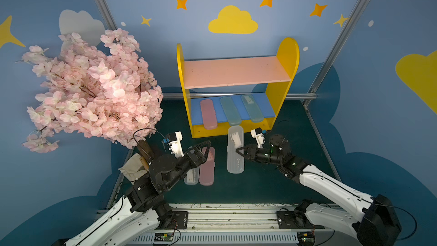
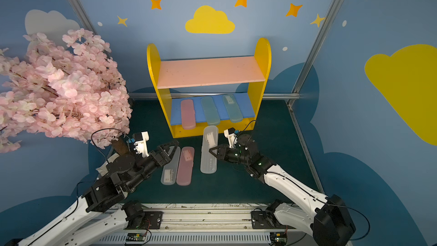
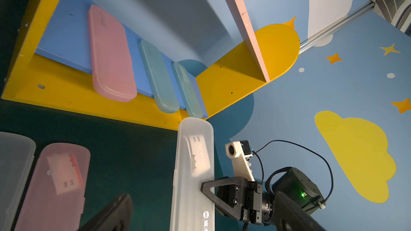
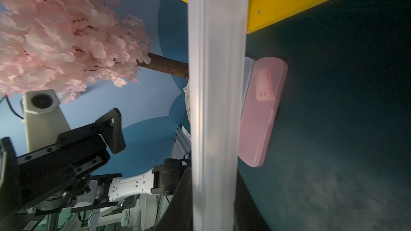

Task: Remove the pencil cases from the shelf
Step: Place the pencil case at the center of the board.

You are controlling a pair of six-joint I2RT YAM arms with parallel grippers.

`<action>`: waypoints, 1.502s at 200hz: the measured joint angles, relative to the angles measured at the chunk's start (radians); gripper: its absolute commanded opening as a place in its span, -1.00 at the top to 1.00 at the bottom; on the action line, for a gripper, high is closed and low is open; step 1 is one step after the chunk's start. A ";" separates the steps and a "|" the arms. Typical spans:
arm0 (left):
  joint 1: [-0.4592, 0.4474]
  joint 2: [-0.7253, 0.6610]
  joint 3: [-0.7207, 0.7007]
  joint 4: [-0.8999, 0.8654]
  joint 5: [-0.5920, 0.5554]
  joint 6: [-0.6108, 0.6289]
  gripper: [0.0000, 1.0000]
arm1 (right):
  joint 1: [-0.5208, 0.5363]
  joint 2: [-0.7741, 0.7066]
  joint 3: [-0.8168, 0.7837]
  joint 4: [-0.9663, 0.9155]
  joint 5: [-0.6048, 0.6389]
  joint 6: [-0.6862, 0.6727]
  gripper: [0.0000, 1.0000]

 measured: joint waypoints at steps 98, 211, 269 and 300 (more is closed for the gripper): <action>0.000 -0.031 -0.099 -0.021 -0.077 0.005 -1.00 | 0.106 0.315 -0.050 0.220 0.089 0.002 0.67; 0.000 -0.101 -0.141 -0.019 -0.115 -0.013 -1.00 | 0.132 0.587 -0.058 0.467 0.100 0.133 0.67; 0.000 -0.103 -0.142 -0.019 -0.117 -0.021 -1.00 | 0.132 0.640 -0.037 0.516 0.076 0.173 0.63; 0.000 -0.104 -0.143 -0.019 -0.119 -0.022 -1.00 | 0.132 0.648 -0.035 0.522 0.069 0.178 0.32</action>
